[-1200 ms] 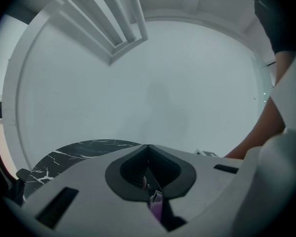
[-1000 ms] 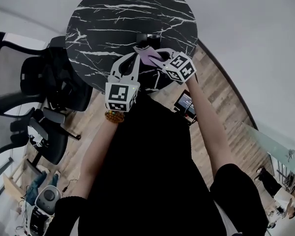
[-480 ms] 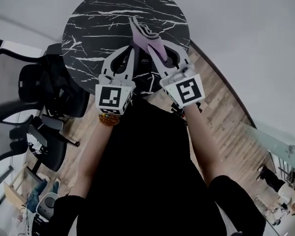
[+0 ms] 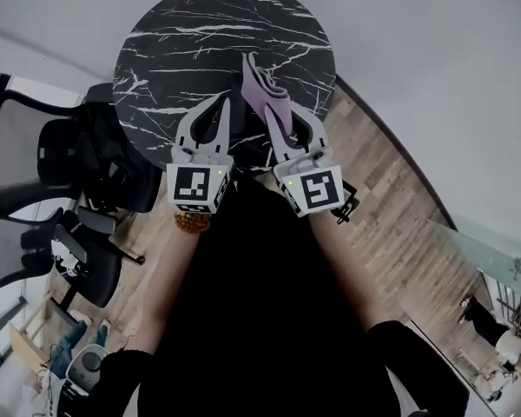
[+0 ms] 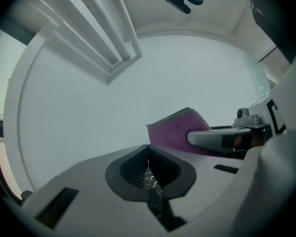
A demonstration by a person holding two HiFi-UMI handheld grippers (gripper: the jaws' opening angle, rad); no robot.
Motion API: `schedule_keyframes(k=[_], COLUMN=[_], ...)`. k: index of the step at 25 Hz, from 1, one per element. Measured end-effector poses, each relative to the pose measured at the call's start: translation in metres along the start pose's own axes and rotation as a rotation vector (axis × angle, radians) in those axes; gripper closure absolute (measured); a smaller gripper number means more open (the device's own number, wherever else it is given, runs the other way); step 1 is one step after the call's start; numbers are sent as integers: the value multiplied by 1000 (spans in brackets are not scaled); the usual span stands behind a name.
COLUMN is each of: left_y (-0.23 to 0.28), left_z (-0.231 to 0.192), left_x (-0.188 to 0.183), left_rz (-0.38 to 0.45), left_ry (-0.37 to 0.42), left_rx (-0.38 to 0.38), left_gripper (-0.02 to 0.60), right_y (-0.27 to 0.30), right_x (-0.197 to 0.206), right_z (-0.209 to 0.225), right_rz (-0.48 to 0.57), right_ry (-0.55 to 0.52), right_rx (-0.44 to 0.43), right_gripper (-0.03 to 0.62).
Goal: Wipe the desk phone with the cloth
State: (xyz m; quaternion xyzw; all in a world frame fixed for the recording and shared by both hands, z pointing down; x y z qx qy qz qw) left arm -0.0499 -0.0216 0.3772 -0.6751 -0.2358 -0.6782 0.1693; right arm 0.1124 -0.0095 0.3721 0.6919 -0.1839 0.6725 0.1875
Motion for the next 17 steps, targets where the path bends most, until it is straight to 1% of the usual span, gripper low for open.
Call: schedule_keyframes(k=[8, 17], left_y=[-8, -19], left_z=[7, 16], left_x=[5, 8], left_rz=[-28, -57], left_ry=[1, 10], left_rx=[22, 91], left_gripper=[568, 568], right_y=[-6, -26], right_x=[1, 2], right_z=[-8, -20], right_rz=[1, -4], right_ry=[38, 54], right_rx=[7, 57], right_gripper=[537, 537])
Point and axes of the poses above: the fingertips, and each gripper's own axes: y forward along the fingers, z to its right, x out of its underside, the point moved 8 cm from there along -y, backward along the fingers, and after that the axes turned 5 degrees about x, right-handed, at the moved point
